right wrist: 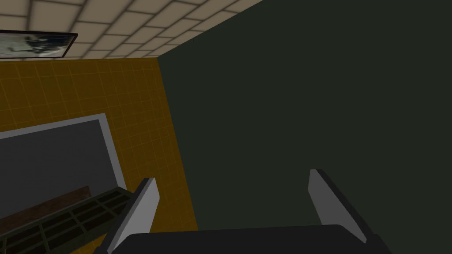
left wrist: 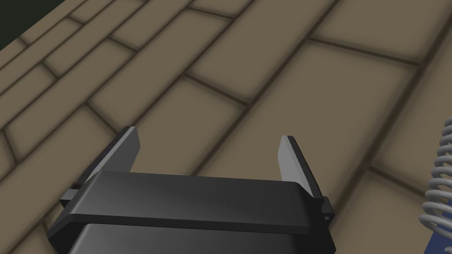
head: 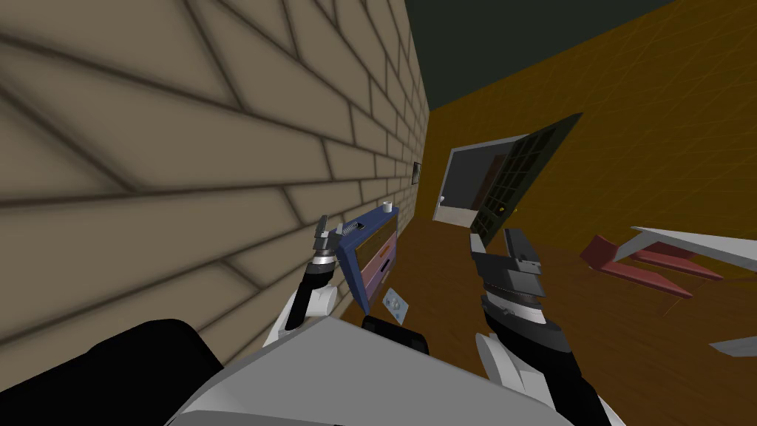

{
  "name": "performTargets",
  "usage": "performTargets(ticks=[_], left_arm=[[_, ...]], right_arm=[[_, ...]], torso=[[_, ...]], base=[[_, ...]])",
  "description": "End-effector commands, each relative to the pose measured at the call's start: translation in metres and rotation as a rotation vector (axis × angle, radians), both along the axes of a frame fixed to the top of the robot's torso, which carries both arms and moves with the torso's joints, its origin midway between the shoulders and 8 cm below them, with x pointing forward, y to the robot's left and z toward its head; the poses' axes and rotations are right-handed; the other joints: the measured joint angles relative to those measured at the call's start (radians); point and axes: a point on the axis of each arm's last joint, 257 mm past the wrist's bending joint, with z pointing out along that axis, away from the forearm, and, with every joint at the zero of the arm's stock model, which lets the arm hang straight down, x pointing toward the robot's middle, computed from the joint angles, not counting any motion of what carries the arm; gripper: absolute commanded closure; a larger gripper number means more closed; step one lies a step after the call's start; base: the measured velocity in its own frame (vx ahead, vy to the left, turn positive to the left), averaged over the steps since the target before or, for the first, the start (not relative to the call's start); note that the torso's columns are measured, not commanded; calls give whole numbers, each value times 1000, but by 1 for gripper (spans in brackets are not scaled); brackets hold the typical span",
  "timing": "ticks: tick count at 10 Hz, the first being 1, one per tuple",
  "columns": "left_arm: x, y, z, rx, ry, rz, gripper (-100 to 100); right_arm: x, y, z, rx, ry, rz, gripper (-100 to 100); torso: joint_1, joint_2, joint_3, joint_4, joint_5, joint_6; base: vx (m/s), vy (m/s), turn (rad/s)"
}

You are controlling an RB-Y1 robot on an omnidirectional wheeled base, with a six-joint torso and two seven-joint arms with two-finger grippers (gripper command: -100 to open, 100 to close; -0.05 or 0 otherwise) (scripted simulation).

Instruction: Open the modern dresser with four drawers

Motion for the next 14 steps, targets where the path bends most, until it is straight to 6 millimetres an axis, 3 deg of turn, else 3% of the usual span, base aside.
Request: performTargets(ticks=[1, 9, 10, 11, 14], left_arm=[[0, 0, 0, 0, 0, 0, 0], [0, 0, 0, 0, 0, 0, 0], [2, -5, 1, 32, 4, -18, -100], [4, -7, -1, 52, 16, -29, -100], [14, -13, -12, 100, 58, -55, -100]], right_arm=[[0, 0, 0, 0, 0, 0, 0], [0, 0, 0, 0, 0, 0, 0], [0, 0, 0, 0, 0, 0, 0], [0, 0, 0, 0, 0, 0, 0], [0, 0, 0, 0, 0, 0, 0]], torso=[[0, 40, -82, 41, 0, 0], [0, 618, -1234, 617, 0, 0], [1, 690, -1382, 689, 2, 0], [2, 721, -1453, 721, 3, 0], [1, 734, -1479, 736, 1, 0]], base=[[0, 0, 0], [0, 0, 0], [14, -5, -8], [7, -17, -7], [21, -19, -14]])
